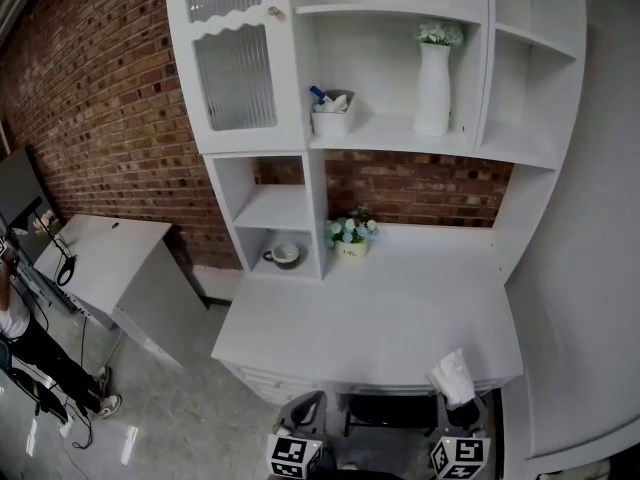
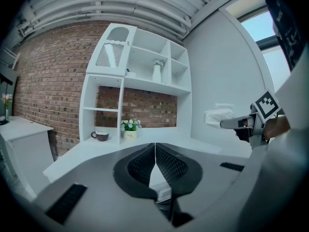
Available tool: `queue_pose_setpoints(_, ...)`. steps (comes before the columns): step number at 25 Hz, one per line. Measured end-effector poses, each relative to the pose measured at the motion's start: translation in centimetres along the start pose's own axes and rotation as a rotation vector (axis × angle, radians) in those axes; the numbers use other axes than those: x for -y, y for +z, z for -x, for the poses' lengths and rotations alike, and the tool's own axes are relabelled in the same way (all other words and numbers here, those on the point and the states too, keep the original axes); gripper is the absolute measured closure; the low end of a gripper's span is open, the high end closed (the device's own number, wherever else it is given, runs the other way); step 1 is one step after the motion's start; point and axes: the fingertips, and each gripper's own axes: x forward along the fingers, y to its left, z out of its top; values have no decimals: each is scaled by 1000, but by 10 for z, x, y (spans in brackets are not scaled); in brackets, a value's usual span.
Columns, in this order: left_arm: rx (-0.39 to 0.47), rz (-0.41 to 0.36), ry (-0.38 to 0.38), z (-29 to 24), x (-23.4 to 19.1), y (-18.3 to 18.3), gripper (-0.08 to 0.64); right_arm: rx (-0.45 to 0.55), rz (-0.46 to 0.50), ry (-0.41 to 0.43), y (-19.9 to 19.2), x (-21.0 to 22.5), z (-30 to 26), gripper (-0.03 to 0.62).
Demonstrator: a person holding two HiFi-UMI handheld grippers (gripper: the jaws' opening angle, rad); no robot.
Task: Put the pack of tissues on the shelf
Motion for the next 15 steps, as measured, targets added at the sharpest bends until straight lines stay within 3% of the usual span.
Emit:
queue_pose_setpoints(5,-4,21,17,-12,-21,5,549,-28,3,24,4,-9,-22,383)
queue_pose_setpoints(11,27,29,-19,-35,-38,13,549,-36,8,23,13,-19,-50,383)
queue_pose_setpoints(15,0,19,-23,-53,-52,13,549,-42,8,18,14,-22,-68,383)
